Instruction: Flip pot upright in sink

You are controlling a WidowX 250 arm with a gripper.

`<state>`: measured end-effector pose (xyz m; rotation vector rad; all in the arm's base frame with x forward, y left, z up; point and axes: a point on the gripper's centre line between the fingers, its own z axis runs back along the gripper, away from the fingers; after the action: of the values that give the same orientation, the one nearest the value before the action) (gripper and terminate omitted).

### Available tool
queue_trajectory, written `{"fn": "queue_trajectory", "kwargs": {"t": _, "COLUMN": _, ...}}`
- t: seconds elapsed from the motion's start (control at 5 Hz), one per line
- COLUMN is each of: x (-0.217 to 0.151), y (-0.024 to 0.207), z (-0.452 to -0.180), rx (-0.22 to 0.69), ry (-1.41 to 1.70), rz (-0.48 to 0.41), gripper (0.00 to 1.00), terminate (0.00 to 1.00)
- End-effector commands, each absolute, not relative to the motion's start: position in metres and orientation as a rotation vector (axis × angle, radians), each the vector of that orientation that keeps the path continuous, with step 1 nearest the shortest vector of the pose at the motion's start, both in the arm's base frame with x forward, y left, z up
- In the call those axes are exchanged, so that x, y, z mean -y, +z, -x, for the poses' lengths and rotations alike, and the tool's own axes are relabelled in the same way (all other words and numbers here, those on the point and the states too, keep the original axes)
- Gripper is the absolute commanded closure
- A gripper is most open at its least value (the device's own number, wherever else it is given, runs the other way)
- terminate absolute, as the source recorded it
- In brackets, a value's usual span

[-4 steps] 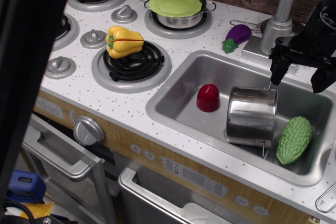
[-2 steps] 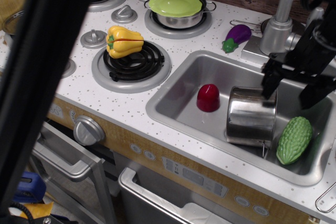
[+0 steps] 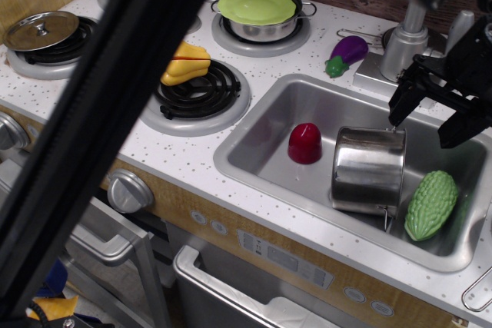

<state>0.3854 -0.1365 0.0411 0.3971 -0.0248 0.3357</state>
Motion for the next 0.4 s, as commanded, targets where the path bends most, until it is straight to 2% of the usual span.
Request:
{"fn": "queue_trajectory", "kwargs": {"t": 0.0, "x": 0.1348, "y": 0.0652, "z": -0.3927, "rx": 0.068, "ry": 0.309, "rz": -0.442, "gripper": 0.00, "terminate": 0.00}}
{"fn": "queue_trajectory", "kwargs": {"t": 0.2, "x": 0.1262, "y": 0.0601, "z": -0.3884, "rx": 0.081, "ry": 0.288, "rz": -0.481, "gripper": 0.00, "terminate": 0.00}}
